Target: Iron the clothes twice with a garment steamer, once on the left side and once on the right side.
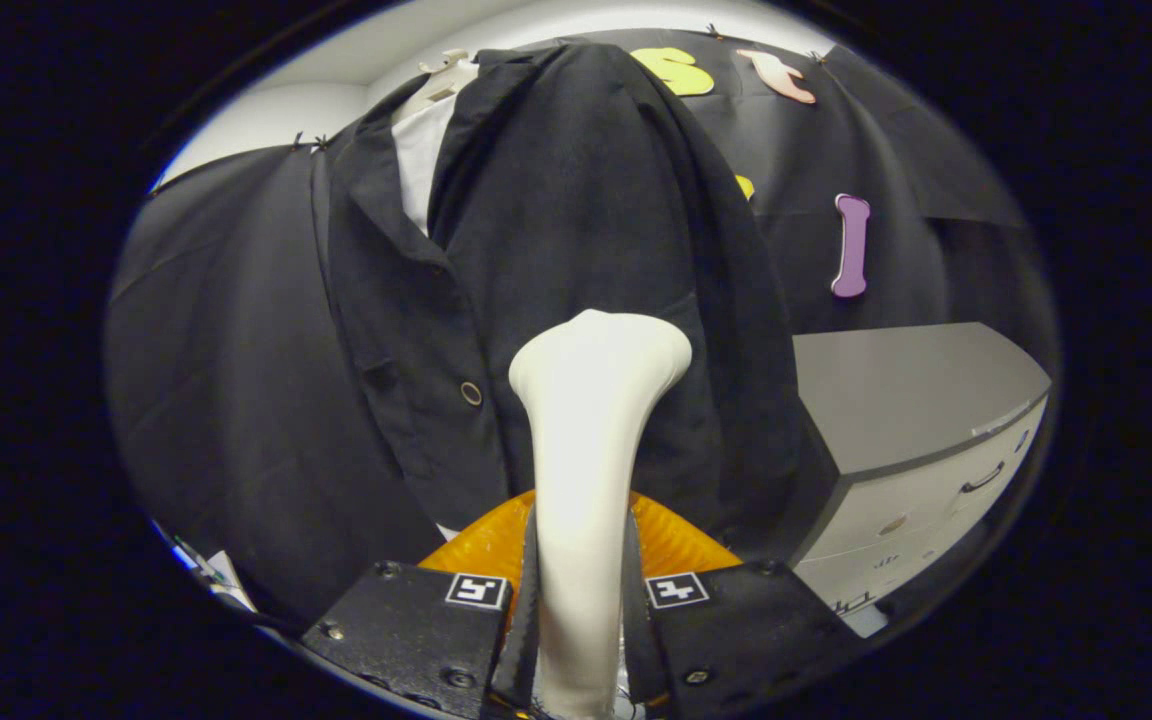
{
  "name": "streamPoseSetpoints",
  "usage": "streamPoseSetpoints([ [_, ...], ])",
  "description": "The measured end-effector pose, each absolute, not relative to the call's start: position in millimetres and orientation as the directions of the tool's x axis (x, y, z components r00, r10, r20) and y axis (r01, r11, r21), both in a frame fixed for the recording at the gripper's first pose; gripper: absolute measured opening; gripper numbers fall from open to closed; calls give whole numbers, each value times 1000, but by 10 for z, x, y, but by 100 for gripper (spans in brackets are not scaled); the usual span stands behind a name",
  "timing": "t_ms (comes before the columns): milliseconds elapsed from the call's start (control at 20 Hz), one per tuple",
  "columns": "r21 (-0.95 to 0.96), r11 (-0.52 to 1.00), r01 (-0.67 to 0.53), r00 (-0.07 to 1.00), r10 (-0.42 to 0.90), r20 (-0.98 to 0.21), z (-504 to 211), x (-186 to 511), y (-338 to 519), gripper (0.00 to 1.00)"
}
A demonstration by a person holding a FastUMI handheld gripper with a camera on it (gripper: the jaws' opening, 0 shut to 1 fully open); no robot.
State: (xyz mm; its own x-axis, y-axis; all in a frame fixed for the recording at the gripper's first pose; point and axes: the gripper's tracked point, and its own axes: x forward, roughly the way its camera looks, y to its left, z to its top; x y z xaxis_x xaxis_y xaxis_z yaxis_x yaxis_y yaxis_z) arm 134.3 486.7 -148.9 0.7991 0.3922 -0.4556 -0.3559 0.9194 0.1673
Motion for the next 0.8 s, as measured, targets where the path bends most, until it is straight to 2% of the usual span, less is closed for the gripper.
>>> streamPoseSetpoints([
  [800, 129, 949, -286, 690, 297, -660, -2682, 967, 4596, 37],
])
